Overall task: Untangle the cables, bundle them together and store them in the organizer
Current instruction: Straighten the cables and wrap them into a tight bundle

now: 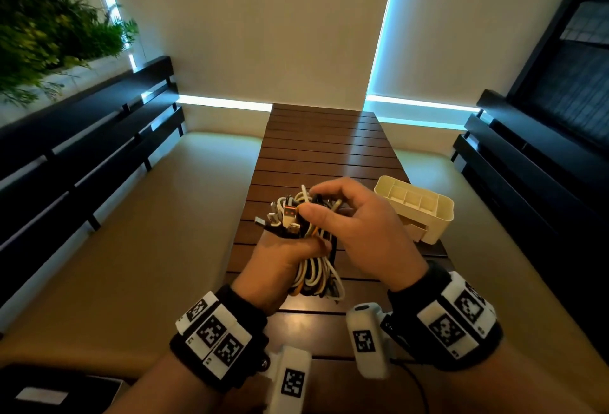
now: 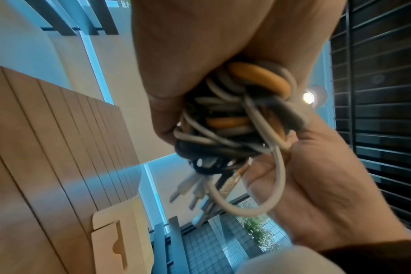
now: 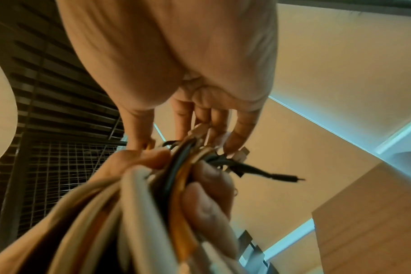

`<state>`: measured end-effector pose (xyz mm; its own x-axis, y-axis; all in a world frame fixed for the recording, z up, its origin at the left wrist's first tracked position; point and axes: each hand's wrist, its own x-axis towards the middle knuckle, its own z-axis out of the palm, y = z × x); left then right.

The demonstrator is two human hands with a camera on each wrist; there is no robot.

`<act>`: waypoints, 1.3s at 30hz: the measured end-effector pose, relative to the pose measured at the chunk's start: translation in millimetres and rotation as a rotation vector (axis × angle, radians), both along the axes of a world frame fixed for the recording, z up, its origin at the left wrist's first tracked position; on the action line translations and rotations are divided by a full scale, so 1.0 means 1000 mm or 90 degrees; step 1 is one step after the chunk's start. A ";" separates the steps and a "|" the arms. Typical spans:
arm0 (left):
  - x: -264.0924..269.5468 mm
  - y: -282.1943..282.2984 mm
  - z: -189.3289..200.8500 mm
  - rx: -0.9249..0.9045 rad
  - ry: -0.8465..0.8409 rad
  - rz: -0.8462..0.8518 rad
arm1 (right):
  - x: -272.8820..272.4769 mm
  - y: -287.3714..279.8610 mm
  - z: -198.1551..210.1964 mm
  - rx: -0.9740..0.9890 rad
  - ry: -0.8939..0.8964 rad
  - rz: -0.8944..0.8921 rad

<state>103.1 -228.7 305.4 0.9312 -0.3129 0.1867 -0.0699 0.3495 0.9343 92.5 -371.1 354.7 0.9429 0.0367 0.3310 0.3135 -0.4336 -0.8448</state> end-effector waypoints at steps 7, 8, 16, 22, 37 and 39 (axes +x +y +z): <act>0.004 0.014 -0.025 0.115 0.033 0.112 | 0.034 -0.019 -0.046 -0.194 -0.131 -0.030; 0.007 0.014 -0.031 0.130 0.040 0.133 | 0.040 -0.020 -0.057 -0.273 -0.122 -0.017; 0.016 -0.002 -0.045 0.130 0.103 0.208 | 0.084 -0.071 -0.117 -0.400 0.047 -0.086; 0.031 -0.025 -0.035 0.068 0.117 0.197 | 0.129 -0.162 -0.145 -0.363 0.196 -0.244; 0.050 -0.069 -0.028 0.020 0.174 0.153 | 0.165 -0.264 -0.174 -0.425 0.351 -0.402; 0.050 -0.070 -0.027 0.018 0.165 0.161 | 0.166 -0.269 -0.178 -0.433 0.352 -0.392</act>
<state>153.6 -298.7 278.5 0.9951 -0.0682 -0.0718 0.0902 0.3254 0.9413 258.0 -640.4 176.5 0.8746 -0.4814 -0.0584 -0.4727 -0.8195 -0.3239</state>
